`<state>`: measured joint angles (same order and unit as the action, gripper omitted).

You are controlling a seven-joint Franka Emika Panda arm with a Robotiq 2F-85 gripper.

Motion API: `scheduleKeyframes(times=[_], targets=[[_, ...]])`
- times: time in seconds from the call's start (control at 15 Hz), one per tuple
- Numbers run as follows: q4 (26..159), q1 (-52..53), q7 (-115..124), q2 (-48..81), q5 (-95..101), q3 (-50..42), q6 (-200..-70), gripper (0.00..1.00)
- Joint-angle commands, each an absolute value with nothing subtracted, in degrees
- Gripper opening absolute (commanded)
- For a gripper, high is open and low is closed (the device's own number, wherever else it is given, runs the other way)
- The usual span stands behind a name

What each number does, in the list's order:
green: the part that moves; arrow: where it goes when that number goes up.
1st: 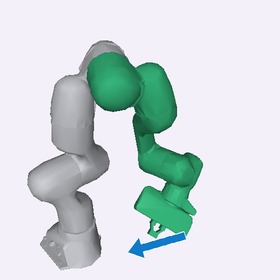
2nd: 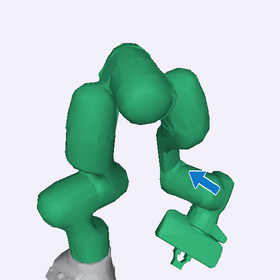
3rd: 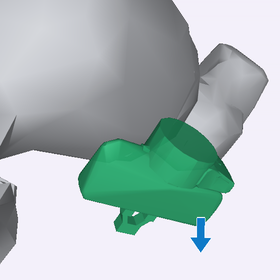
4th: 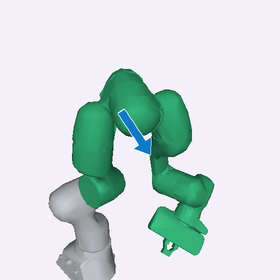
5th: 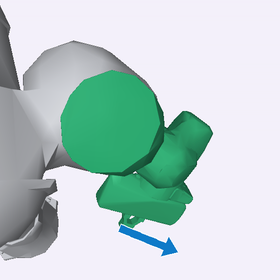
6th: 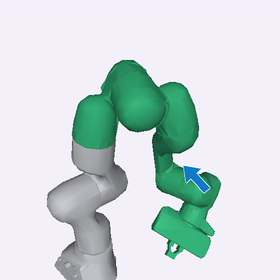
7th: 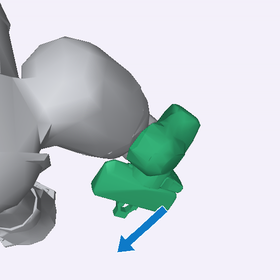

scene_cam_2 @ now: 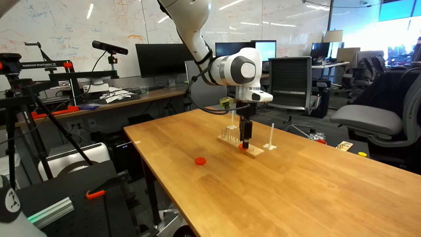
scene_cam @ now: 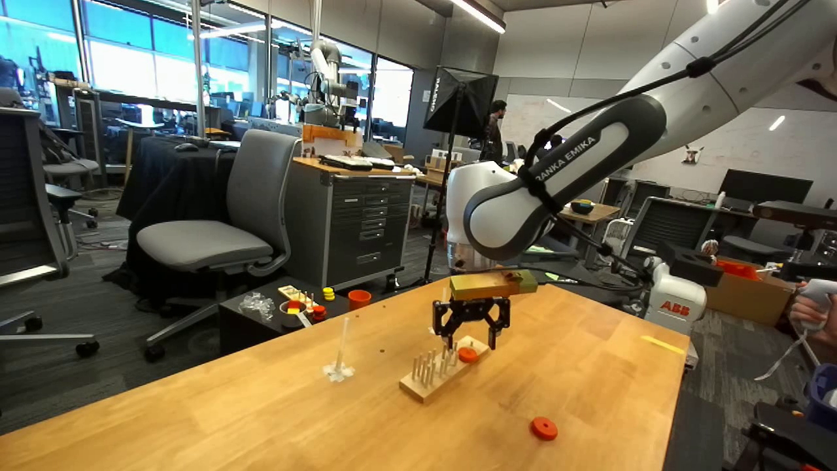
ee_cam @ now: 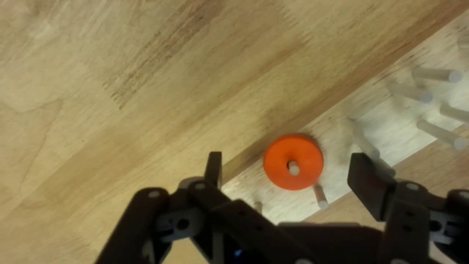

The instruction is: Put the right orange object on the wooden board

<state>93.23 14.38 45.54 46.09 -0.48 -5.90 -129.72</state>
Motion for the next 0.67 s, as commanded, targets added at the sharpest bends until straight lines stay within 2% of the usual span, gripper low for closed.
scheduleKeyframes(times=[0.0,0.6], targets=[[98.3,14.7,45.6,41.3,2.0,-6.9,-133.7,1.00],[107.5,13.6,45.2,32.0,2.5,-7.7,-145.4,1.00]])
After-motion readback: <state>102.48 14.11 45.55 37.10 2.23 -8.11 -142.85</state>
